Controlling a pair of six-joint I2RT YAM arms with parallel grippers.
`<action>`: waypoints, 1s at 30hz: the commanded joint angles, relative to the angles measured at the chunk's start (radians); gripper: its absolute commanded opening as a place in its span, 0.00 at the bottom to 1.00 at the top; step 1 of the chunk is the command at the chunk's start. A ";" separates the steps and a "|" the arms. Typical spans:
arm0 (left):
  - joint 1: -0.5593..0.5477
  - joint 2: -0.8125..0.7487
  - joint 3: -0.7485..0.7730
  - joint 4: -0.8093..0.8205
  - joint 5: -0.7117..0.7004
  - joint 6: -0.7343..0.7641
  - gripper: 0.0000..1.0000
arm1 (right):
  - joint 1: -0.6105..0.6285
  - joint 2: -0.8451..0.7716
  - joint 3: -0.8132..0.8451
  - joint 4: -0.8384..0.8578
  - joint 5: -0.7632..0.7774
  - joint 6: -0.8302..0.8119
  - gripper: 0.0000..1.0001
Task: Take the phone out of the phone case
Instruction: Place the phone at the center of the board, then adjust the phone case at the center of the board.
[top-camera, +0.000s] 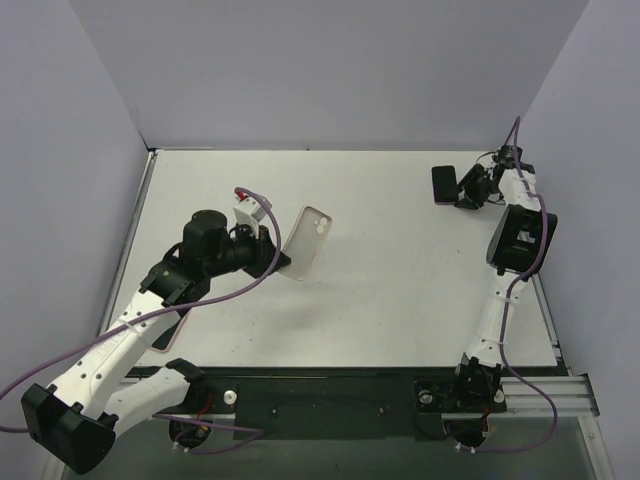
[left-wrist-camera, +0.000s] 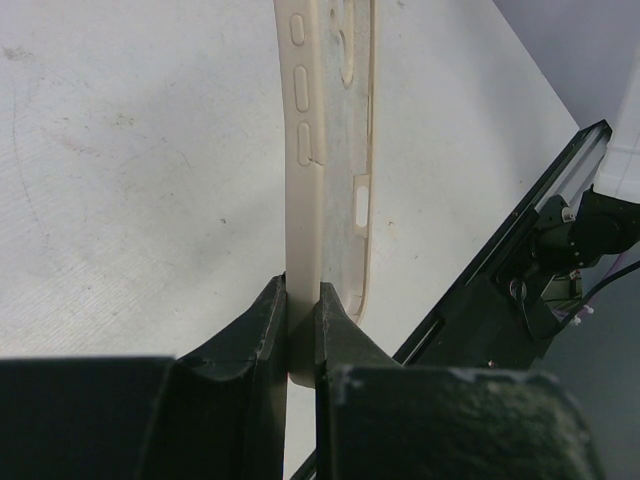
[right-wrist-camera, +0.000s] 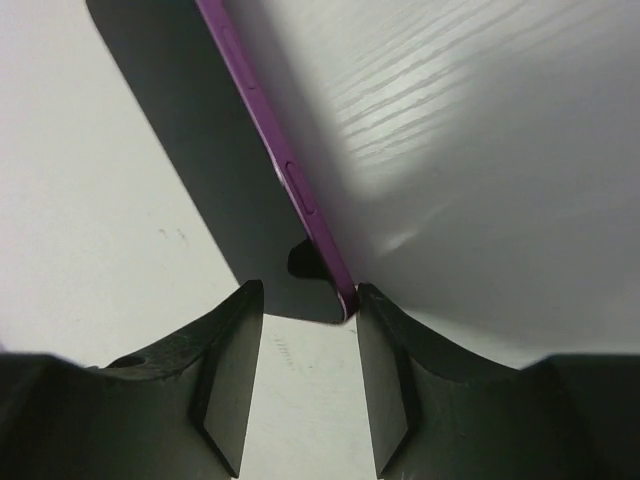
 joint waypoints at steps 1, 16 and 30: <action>0.002 0.003 -0.001 0.068 0.041 0.015 0.00 | 0.011 0.007 0.078 -0.181 0.246 -0.086 0.40; 0.037 0.131 -0.037 0.161 0.191 -0.039 0.00 | 0.226 -0.609 -0.436 -0.095 0.706 -0.094 0.49; -0.289 0.356 -0.262 0.668 0.050 -0.539 0.00 | 0.527 -1.240 -1.202 0.239 0.569 0.009 0.50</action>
